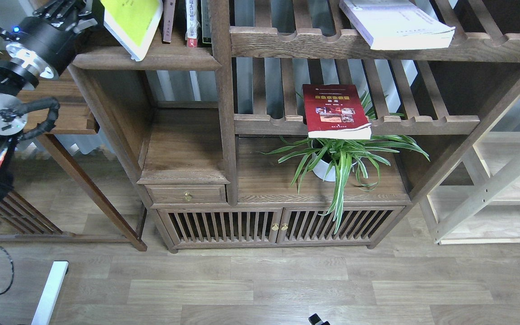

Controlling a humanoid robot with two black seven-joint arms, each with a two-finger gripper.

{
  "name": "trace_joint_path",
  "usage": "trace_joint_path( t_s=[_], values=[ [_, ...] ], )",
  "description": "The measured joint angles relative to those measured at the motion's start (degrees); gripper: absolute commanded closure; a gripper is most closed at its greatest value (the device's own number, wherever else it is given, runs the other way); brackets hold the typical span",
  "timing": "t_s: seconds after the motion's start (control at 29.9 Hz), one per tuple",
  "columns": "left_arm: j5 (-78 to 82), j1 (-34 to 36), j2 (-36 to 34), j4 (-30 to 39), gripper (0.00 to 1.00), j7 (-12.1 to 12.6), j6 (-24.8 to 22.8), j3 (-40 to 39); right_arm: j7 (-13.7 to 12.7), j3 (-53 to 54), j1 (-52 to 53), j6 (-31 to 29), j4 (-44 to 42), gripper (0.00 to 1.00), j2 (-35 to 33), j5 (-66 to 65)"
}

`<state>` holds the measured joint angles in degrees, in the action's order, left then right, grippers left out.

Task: Organize books on shelf
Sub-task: 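Release the yellow-green book and withdraw the left gripper downward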

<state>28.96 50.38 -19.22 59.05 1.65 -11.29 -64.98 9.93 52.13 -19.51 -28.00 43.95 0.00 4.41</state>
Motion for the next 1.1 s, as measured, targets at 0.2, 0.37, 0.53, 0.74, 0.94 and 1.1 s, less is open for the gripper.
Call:
trace_joint_path(
  t_s=[0.2, 0.37, 0.53, 0.74, 0.94, 1.1],
  values=[
    [0.1, 0.0, 1.5, -0.8, 0.65, 0.4, 0.4, 0.6, 0.0, 0.1, 0.0, 0.0, 0.0, 0.01, 0.0, 0.1],
    [0.0, 0.5, 2.4, -0.7, 0.55, 0.0, 2.1, 0.0, 0.0, -0.1, 0.0, 0.0, -0.1, 0.01, 0.0, 0.1],
    [-0.1, 2.2, 4.0, -0.5, 0.55, -0.1, 3.5, -0.6, 0.0, -0.4, 0.0, 0.0, -0.4, 0.01, 0.0, 0.1],
    [-0.1, 5.1, 5.6, -0.5, 0.55, 0.0, 4.0, -0.9, 0.0, -0.5, 0.1, 0.0, -0.4, 0.01, 0.0, 0.0],
    [-0.1, 7.0, 6.8, -0.5, 0.55, 0.1, 5.1, -0.9, 0.0, -0.5, 0.1, 0.0, -0.5, 0.01, 0.0, 0.0],
    [-0.2, 7.6, 7.1, -0.3, 0.55, -0.1, 5.2, -1.2, 0.0, -0.5, 0.1, 0.0, -0.5, 0.01, 0.0, 0.1]
  ],
)
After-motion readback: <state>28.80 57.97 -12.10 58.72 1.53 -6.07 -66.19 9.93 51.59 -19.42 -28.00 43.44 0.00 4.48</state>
